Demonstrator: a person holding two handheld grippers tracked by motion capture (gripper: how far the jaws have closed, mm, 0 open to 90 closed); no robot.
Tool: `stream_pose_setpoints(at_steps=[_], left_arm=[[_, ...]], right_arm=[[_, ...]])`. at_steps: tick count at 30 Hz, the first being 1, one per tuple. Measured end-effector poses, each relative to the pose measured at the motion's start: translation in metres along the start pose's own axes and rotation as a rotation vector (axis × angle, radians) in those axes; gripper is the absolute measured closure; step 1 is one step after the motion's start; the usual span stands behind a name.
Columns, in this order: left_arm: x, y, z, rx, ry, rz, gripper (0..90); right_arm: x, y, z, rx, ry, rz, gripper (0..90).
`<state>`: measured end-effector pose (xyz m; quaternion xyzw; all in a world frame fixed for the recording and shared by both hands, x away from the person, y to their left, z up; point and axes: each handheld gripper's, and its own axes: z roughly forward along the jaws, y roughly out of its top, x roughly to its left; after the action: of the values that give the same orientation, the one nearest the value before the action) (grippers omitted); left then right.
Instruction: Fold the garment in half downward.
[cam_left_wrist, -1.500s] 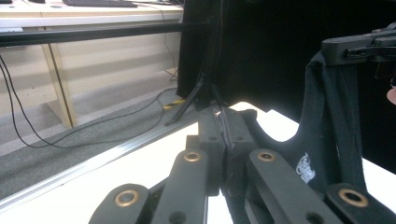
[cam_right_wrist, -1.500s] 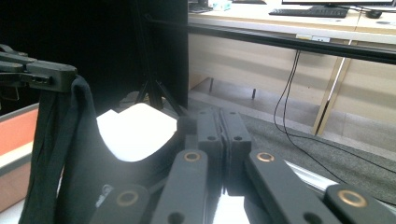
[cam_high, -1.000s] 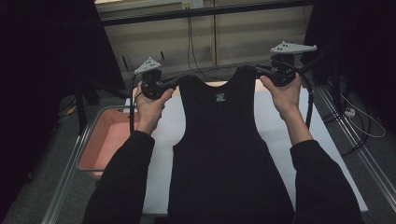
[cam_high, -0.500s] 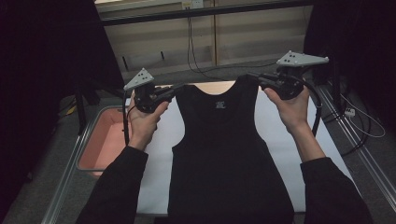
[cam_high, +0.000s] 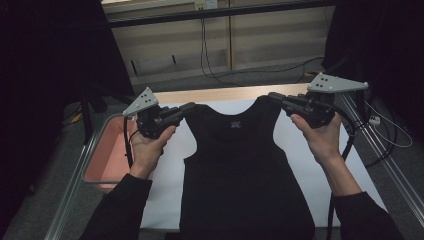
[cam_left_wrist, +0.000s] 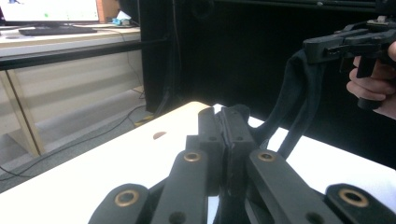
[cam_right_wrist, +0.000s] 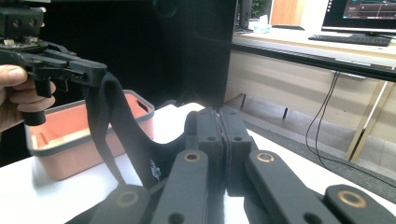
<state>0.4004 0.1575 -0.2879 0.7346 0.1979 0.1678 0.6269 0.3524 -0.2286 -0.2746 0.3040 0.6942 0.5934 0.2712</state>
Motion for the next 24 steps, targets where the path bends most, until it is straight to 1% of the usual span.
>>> stream_pose_setpoints(at_steps=[1,3,4,5,6,8,10,13,14,15,16,17,18,20,22,23,24], left_arm=[[-0.004,-0.001,-0.002,0.001,-0.009,0.003,88.3],[-0.010,-0.003,-0.005,0.004,-0.011,0.008,88.3],[-0.012,-0.004,-0.007,0.009,-0.017,0.004,88.3],[-0.014,-0.006,-0.009,0.012,-0.018,0.000,88.3],[-0.016,-0.009,-0.011,0.018,-0.019,0.005,88.3],[-0.017,-0.012,-0.013,0.023,-0.034,-0.003,88.2],[-0.018,-0.016,-0.014,0.039,-0.030,0.002,88.2],[-0.021,-0.019,-0.017,0.053,-0.031,0.008,88.2],[-0.024,-0.022,-0.020,0.066,-0.034,0.017,88.2],[-0.025,-0.024,-0.021,0.068,-0.034,0.017,88.2],[-0.026,-0.025,-0.023,0.071,-0.043,0.018,88.2],[-0.028,-0.028,-0.025,0.076,-0.040,0.013,88.2],[-0.028,-0.030,-0.025,0.072,-0.050,0.007,88.2],[-0.030,-0.035,-0.027,0.082,-0.042,0.009,88.2],[-0.032,-0.040,-0.028,0.096,-0.047,0.003,88.2],[-0.033,-0.042,-0.028,0.103,-0.041,0.006,88.2],[-0.033,-0.044,-0.028,0.103,-0.047,0.002,88.2]], right_arm=[[0.003,0.000,-0.003,0.001,0.005,-0.005,87.9],[0.009,-0.002,-0.008,0.000,0.015,-0.013,87.9],[0.012,-0.003,-0.011,-0.001,0.018,-0.019,87.9],[0.015,-0.004,-0.014,-0.002,0.021,-0.024,87.9],[0.017,-0.006,-0.016,0.001,0.025,-0.026,87.9],[0.021,-0.011,-0.020,0.006,0.032,-0.023,87.9],[0.025,-0.015,-0.024,0.012,0.039,-0.022,87.9],[0.028,-0.021,-0.028,0.026,0.034,-0.021,87.9],[0.029,-0.023,-0.030,0.034,0.036,-0.016,87.9],[0.029,-0.024,-0.031,0.038,0.039,-0.015,87.9],[0.031,-0.026,-0.032,0.043,0.040,-0.013,87.9],[0.032,-0.028,-0.033,0.054,0.038,-0.016,87.9],[0.033,-0.030,-0.035,0.059,0.038,-0.018,87.9],[0.035,-0.033,-0.038,0.068,0.041,-0.014,87.9],[0.036,-0.036,-0.041,0.069,0.049,-0.004,87.9],[0.037,-0.037,-0.042,0.073,0.052,-0.003,87.9],[0.038,-0.039,-0.044,0.083,0.050,-0.005,87.9]])
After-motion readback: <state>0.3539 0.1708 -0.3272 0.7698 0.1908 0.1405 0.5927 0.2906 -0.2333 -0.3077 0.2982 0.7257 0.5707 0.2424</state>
